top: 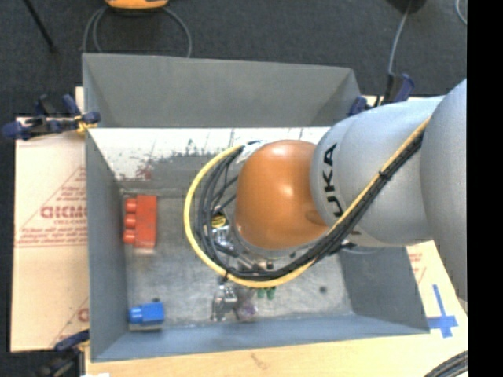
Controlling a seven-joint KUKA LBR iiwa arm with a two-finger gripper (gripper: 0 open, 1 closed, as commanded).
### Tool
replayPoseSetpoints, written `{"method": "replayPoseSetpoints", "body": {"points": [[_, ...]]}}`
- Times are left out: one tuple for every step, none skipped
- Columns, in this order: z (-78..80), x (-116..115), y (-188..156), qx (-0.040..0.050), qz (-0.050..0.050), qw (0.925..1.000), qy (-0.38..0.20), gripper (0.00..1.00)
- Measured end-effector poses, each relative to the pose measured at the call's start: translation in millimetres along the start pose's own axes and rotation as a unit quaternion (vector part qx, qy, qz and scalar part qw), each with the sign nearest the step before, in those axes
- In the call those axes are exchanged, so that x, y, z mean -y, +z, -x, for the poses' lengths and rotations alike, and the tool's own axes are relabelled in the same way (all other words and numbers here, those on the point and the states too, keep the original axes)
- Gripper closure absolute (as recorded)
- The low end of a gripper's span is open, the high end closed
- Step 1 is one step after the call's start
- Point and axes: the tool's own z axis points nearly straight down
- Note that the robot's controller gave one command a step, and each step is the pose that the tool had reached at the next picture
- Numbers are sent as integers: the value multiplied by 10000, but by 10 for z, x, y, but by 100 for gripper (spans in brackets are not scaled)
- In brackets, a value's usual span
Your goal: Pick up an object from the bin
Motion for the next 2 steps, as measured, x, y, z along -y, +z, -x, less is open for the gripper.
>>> {"method": "replayPoseSetpoints", "body": {"points": [[272,972,908,64,23,9986,533,0],[40,798,620,29,11,9874,1579,0]]}}
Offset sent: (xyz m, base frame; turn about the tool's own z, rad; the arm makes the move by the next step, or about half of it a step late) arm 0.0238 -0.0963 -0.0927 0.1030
